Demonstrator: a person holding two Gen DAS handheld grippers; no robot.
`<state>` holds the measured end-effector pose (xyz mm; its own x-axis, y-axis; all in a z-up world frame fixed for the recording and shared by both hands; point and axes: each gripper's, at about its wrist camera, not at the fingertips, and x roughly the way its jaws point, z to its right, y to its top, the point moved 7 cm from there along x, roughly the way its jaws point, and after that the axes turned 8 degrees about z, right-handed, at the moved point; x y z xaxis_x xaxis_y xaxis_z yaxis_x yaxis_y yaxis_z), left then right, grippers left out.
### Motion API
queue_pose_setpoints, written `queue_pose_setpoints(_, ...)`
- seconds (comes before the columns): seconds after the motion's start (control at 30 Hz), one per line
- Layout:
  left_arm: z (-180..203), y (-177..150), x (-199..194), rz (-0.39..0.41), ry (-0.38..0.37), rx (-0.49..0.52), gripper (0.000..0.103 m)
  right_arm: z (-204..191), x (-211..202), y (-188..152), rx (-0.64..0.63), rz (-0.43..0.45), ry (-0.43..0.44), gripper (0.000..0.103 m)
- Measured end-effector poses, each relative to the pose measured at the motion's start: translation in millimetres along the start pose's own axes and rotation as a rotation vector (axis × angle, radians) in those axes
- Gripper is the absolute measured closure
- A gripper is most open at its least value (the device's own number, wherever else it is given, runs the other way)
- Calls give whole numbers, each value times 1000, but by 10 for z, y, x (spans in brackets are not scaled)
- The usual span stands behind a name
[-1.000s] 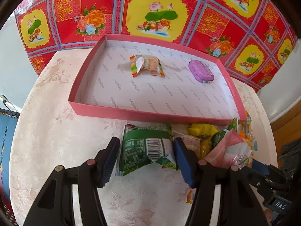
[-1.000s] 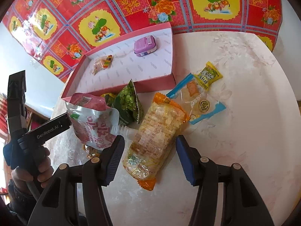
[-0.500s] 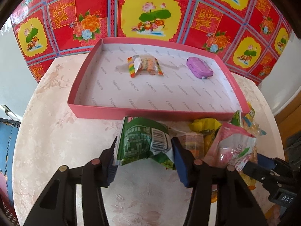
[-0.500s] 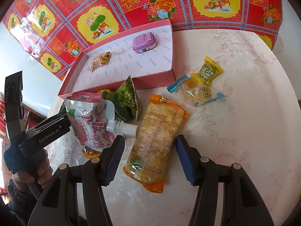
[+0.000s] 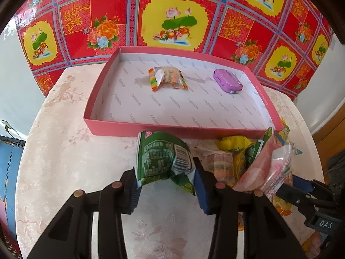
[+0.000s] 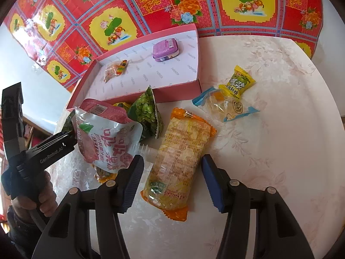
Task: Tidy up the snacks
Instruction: 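Close the right tool on the long cracker packet while the left tool lifts the green bag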
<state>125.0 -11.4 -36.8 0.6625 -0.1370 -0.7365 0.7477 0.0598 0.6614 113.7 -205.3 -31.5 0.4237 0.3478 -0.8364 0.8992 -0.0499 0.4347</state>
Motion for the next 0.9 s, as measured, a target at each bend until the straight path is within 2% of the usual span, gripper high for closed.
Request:
queue_pose_setpoints(0.1, -19, 7, -38, 10, -1, -2, 59, 30, -11, -5, -3, 6, -25, 57)
queue_pose_setpoints(0.3, -40, 44, -141, 32, -1, 0, 59, 52, -44, -6, 15, 14, -29, 64)
queue_pose_setpoints(0.9, -92, 130, -596, 103, 2, -1, 59, -160, -423, 139, -11, 114, 3, 64)
